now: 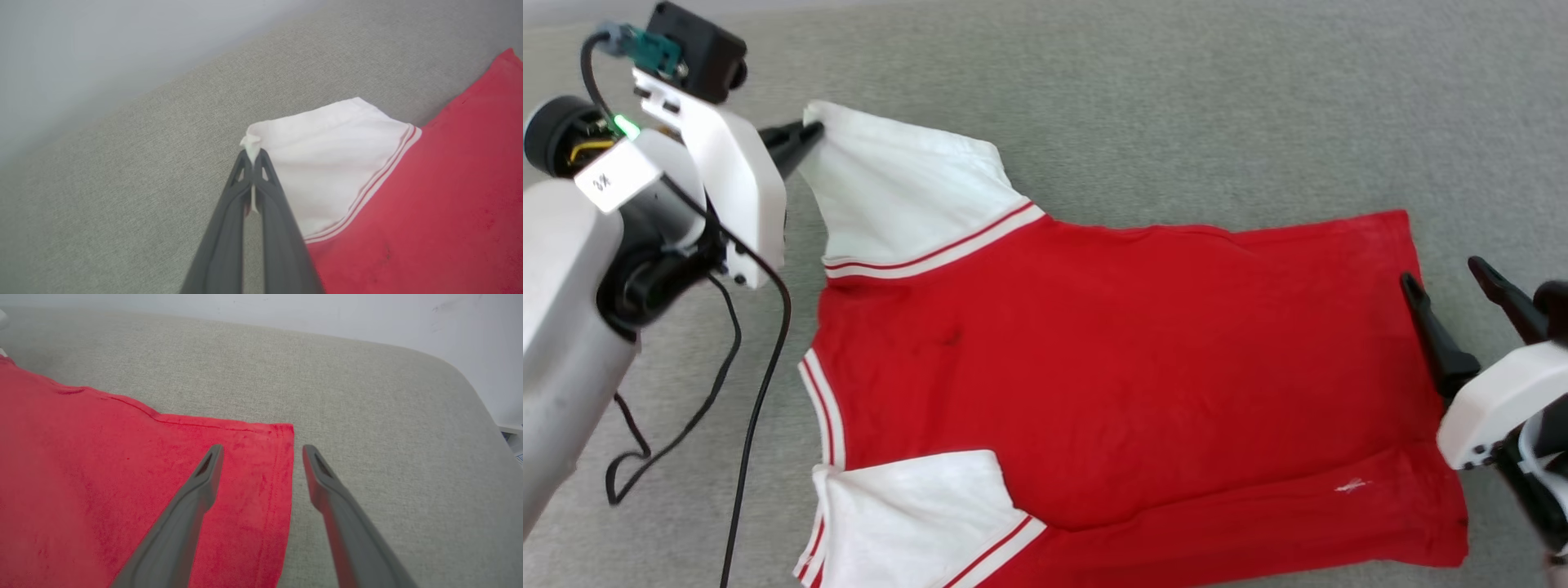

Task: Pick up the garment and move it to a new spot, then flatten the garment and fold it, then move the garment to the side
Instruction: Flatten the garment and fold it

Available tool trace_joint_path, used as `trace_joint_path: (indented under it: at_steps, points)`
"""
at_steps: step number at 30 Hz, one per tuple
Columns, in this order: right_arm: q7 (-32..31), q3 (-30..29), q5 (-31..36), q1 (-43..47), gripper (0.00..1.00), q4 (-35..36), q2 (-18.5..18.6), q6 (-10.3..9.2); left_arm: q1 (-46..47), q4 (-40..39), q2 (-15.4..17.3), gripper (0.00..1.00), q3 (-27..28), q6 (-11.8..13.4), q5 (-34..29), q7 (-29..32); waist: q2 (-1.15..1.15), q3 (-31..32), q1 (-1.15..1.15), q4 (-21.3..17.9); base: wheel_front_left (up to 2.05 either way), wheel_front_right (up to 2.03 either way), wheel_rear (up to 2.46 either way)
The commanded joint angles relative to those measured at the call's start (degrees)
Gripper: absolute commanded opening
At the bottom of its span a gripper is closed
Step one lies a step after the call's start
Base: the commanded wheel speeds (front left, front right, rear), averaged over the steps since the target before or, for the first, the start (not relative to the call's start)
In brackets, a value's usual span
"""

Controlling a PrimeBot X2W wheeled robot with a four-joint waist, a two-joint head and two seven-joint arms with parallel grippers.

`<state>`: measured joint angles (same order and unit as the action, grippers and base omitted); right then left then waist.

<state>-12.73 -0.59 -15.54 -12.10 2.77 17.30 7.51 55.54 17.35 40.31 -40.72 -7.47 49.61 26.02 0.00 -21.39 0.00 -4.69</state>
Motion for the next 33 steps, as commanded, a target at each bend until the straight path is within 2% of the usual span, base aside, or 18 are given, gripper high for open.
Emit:
trace_joint_path:
  at_steps: [1, 9, 15, 21, 33]
  points:
    - [-3.8, -0.1, -0.7, -1.3, 1.00, 0.3, 1.5, -0.05, -1.9, -2.2, 0.8, 0.00, -0.1, 0.6, 0.4, -0.3, 0.00, 1.0, 0.00, 1.3, 0.00, 0.00, 0.00]
    - [-25.9, -1.1, -5.3, -8.1, 1.00, -2.8, 7.5, -0.05, -9.1, -16.6, 5.0, 0.00, -0.9, 4.8, 0.9, 1.9, 0.00, 0.3, 0.00, 3.6, 0.00, 0.00, 0.00]
    - [-35.7, -1.1, -6.5, -13.4, 1.00, -6.3, 9.2, -0.05, -10.9, -24.4, 6.5, 0.00, -0.8, 7.1, 0.0, 1.9, 0.00, -1.3, 0.00, 5.2, 0.00, 0.00, 0.00]
    - [-40.5, 0.2, -4.9, -17.7, 1.00, -9.3, 9.4, -0.05, -11.3, -29.6, 7.3, 0.00, -1.0, 8.4, -0.8, 2.3, 0.00, -3.2, 0.00, 6.7, 0.00, 0.00, 0.00]
    - [-39.4, 5.4, -3.3, -18.2, 1.00, -17.2, 8.6, -0.03, -11.6, -32.4, 6.4, 0.00, -2.2, 8.6, -1.6, 2.0, 0.00, -6.0, 0.00, 9.5, 0.00, 0.00, 0.00]
